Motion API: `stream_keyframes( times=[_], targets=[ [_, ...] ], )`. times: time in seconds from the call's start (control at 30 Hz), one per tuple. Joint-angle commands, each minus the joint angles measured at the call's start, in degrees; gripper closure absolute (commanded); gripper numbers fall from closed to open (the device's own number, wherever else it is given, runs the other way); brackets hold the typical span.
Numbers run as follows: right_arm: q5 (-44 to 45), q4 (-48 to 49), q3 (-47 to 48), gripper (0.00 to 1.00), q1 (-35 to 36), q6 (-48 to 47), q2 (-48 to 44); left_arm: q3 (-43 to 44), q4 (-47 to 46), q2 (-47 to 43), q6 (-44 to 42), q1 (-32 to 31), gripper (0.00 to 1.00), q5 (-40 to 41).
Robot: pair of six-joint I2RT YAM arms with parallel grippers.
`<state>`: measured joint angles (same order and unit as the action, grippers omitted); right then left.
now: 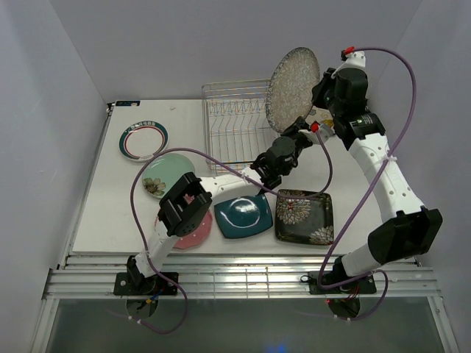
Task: Load the plates into the dish rack
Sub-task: Insert the plate into the dish rack.
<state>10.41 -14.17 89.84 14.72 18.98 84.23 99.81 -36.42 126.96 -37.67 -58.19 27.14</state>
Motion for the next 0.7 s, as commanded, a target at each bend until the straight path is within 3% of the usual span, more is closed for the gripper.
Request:
stream_keyframes(
  times=[0.0, 0.17, 0.67],
  targets=[
    [-8.15, 8.90, 7.54, 0.92, 8.12, 1.24, -2.06, -0.84, 1.80, -5.05, 3.12, 2.12, 1.00, -14.47],
    [-2.51, 9.60, 10.52, 0.92, 10.24, -3.59, 1.11, 0.38, 1.71, -3.74, 4.45, 3.79, 1.00, -17.38],
    [0.48, 9.87, 18.70, 0.92, 10.85, -7.55, 11.22, 3.54, 1.18, -0.40, 12.00, 10.64, 1.00, -29.14]
  ],
)
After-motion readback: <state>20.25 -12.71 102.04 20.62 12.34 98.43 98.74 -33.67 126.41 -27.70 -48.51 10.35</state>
